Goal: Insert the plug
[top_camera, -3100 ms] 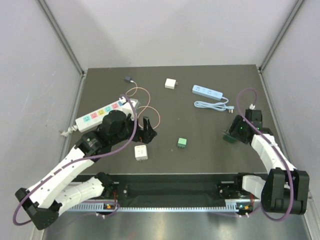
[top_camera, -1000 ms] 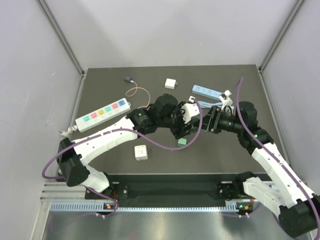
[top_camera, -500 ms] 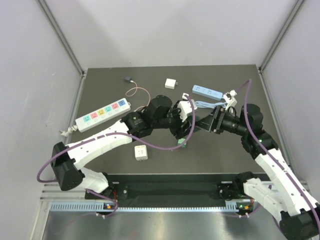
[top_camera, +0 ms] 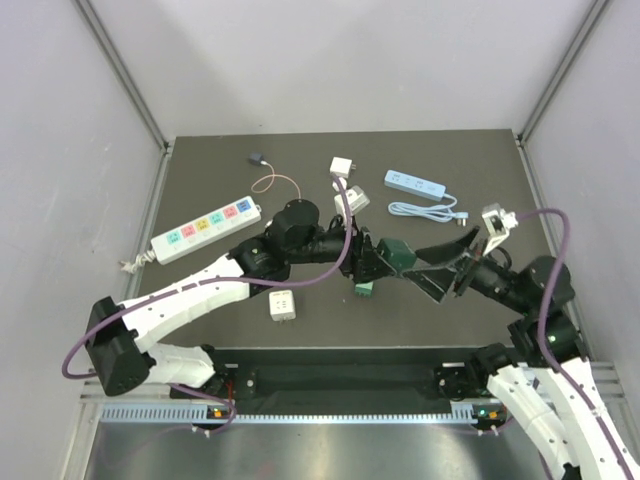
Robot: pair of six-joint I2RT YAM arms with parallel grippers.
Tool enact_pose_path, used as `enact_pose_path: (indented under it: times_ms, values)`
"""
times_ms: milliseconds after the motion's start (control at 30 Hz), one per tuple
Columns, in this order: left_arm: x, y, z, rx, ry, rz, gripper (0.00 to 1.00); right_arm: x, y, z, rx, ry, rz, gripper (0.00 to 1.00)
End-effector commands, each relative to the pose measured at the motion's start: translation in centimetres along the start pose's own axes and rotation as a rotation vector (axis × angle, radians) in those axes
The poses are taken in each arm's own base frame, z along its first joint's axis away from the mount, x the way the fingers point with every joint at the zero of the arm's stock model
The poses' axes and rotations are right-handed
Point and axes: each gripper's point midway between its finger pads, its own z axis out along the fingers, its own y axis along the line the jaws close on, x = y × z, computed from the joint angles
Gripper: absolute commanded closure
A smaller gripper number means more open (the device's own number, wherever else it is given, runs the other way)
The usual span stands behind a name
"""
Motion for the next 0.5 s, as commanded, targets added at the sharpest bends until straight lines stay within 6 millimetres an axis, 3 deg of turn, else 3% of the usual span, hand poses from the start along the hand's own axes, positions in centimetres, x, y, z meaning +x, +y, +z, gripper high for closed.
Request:
enact_pose_path:
  times_ms: [0,200,300,333,467]
  values:
    - [-4.7,-5.8,-1.9,0.218,-0.155,-0.084,1.0,-2.0,2.9,-1.2,-0.091,-0.113,-0.159,0.0]
    - [-6.8,-9.6,-4.1,0.373,-0.221,-0.089,1.0,-2.6,2.1,-1.2,-0.04,-0.162,-0.069,0.01]
    - [-6.8,-10.8,-4.4,0.437,-0.199,-0.088,1.0,-2.3,3.7,-1.0,-0.151,-0.151,-0.02,0.01]
    - [-7.1,-11.0,-4.3,0.449,-0.195,-0.092,1.0,-3.0,5.2,-1.5,-0.214,-0.191,0.0,0.0]
    - [-7.4,-12.0,-4.4,0.508,-0.175,-0.118,1.0,-4.1,7.0,-2.7,-0.28,-0.272,-0.023,0.0]
